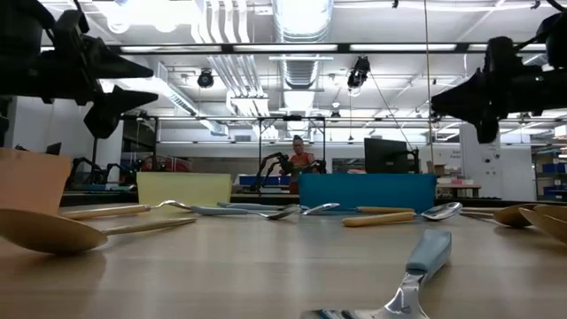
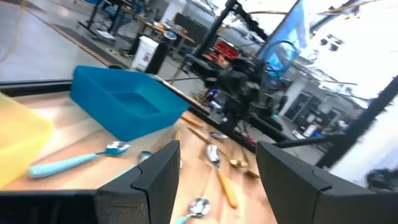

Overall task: Sort silverware by color (type)
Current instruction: Put the orange spoon into the blue bin

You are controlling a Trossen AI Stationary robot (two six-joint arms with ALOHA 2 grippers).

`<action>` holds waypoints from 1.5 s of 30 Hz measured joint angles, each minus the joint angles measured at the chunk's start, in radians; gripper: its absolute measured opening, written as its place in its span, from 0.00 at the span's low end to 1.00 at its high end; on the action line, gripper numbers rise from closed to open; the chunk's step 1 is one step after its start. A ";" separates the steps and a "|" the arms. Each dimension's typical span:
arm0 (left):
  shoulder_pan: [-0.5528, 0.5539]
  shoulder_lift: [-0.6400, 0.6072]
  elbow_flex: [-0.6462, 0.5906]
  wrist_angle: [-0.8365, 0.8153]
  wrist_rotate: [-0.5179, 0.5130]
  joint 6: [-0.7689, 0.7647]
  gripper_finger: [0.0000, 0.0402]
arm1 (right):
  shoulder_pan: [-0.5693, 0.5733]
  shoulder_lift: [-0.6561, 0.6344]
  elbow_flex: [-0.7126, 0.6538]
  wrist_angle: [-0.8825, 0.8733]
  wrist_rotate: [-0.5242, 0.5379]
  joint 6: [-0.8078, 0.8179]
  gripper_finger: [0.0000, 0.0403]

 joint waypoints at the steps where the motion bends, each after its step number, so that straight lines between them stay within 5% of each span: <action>1: -0.012 0.013 0.000 0.018 0.000 -0.001 0.48 | 0.000 0.000 0.000 0.002 0.036 0.087 0.17; 7: -0.096 0.117 0.000 0.139 -0.001 -0.019 0.48 | 0.000 0.005 0.000 0.006 0.203 0.234 0.17; 20: -0.183 0.421 0.002 0.487 -0.011 0.012 0.48 | 0.000 0.007 0.000 0.009 0.218 0.217 0.17; 34: -0.183 0.805 0.206 0.479 -0.035 -0.033 0.48 | 0.000 0.006 0.000 0.009 0.217 0.229 0.17; 45: -0.180 1.049 0.436 0.454 -0.039 0.219 0.48 | 0.001 0.013 0.000 0.004 0.090 0.288 0.17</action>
